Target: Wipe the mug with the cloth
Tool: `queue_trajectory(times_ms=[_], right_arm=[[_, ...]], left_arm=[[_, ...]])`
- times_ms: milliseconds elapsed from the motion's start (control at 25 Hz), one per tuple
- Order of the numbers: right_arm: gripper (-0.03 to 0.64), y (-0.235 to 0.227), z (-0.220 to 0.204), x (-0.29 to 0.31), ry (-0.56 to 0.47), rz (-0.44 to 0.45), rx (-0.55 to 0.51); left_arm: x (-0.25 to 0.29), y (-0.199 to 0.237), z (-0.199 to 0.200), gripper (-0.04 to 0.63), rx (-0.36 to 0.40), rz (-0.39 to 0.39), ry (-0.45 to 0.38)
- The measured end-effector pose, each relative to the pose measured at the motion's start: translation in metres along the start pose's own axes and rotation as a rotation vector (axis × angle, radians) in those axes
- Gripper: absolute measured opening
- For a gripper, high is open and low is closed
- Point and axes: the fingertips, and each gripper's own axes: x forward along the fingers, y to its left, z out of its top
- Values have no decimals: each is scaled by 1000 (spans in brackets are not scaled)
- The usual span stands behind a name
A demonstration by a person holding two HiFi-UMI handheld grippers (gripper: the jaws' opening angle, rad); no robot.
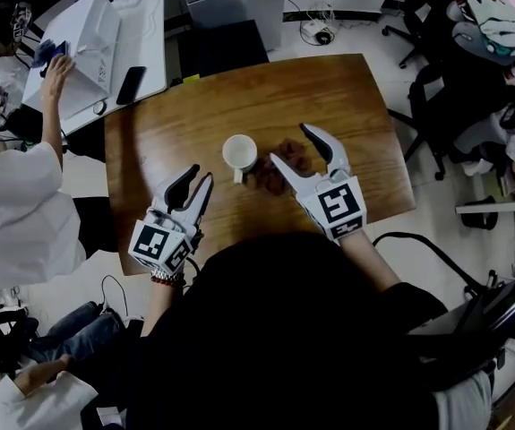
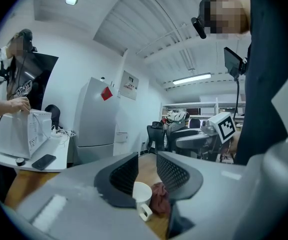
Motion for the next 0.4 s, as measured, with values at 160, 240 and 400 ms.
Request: queue_trajectory(times_ms=[160,240,400], right_arm=[[290,-2,-1,0,1,-20,9],[290,-1,-3,0,10,-22,7],[287,1,-7,2,29,-14,-2]], left_arm=[[1,2,-1,112,2,-6,19],[0,2,-4,112,3,-7,30],[-2,1,-10,112,-2,-6,45]])
